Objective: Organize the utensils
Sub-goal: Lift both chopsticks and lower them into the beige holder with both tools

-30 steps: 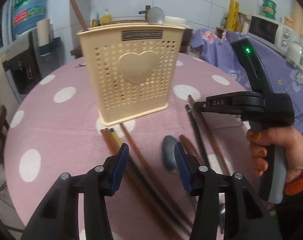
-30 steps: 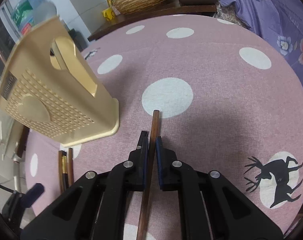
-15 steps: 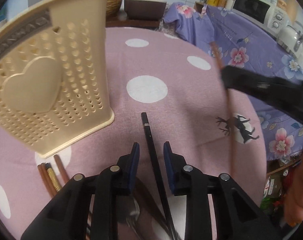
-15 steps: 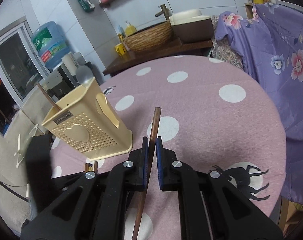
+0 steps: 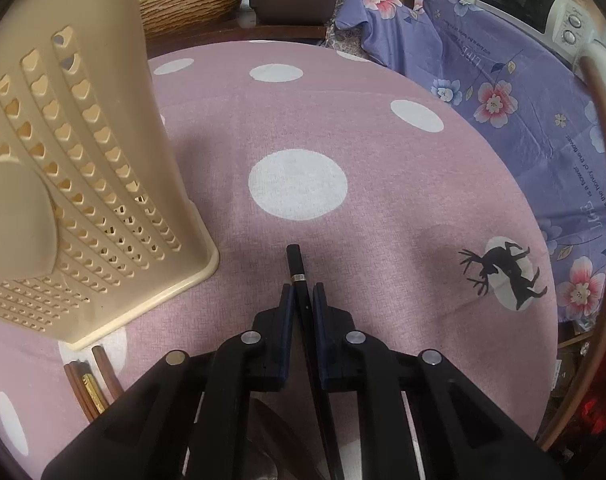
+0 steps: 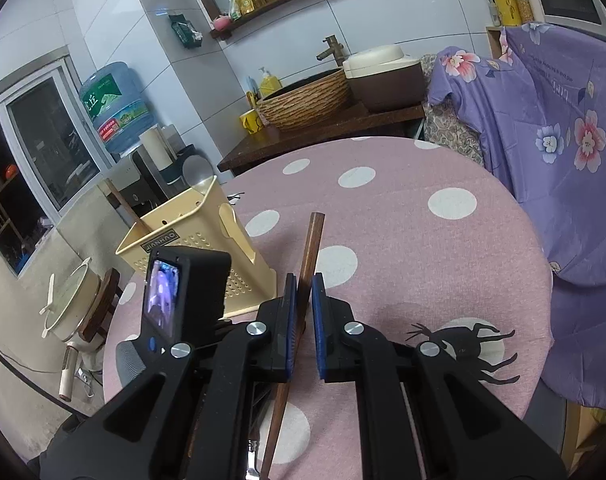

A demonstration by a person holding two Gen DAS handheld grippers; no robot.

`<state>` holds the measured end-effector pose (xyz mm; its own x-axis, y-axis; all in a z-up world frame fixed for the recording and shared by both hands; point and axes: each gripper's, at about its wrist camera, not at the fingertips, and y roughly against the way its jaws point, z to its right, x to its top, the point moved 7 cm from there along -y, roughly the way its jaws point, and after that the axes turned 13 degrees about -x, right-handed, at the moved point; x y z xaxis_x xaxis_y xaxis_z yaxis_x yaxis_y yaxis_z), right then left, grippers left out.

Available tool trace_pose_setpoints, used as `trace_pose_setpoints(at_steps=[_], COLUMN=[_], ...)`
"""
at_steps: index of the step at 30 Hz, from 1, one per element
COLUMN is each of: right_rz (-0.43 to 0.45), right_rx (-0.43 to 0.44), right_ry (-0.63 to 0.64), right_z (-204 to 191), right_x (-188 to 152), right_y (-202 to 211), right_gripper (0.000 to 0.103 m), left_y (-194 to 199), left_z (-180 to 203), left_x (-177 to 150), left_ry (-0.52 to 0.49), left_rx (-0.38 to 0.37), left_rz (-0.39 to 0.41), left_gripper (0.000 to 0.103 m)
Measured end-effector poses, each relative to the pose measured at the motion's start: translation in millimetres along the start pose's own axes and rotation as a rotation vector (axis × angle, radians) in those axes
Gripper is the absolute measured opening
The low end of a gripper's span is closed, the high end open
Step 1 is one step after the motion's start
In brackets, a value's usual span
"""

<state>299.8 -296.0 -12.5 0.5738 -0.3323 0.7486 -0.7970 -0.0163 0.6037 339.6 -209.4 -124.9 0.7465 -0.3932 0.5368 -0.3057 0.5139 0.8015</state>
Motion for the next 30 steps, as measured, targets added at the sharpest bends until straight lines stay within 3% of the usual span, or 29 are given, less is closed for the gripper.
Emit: trace_pose_setpoints(at_steps=[7, 16, 18, 23, 26, 29, 30], right_rz=[0.004, 0.001, 0.004, 0.040, 0.038, 0.037, 0.020], right_rx=[0.036, 0.170, 0.215, 0.239, 0.226, 0.099, 0.051], right_ry=[-0.012, -0.033, -0.032, 0.026, 0.046, 0.076, 0.093], right_z=[-1, -13, -20, -38, -45, -41, -39], right_x=[0, 5, 7, 12, 11, 10, 7], right_y=[9, 29, 37, 52, 49, 35, 23], right_gripper=[0.008, 0.007, 0.001, 0.001, 0.001, 0.002, 0.010], left_y=[23, 126, 145, 188, 192, 195, 195], left_z=[-1, -2, 0, -3, -9, -17, -17], left_x=[4, 1, -1, -12, -14, -17, -17], left_ry=[0.030, 0.071, 0.077, 0.082, 0.096, 0.126, 0.127], left_rx=[-0.027, -0.123, -0.133, -0.125, -0.109, -0.108, -0.110], left_rz=[0.085, 0.330, 0.378, 0.475, 0.493, 0.503, 0.504], left_gripper=[0.008, 0.008, 0.008, 0.008, 0.008, 0.008, 0.008])
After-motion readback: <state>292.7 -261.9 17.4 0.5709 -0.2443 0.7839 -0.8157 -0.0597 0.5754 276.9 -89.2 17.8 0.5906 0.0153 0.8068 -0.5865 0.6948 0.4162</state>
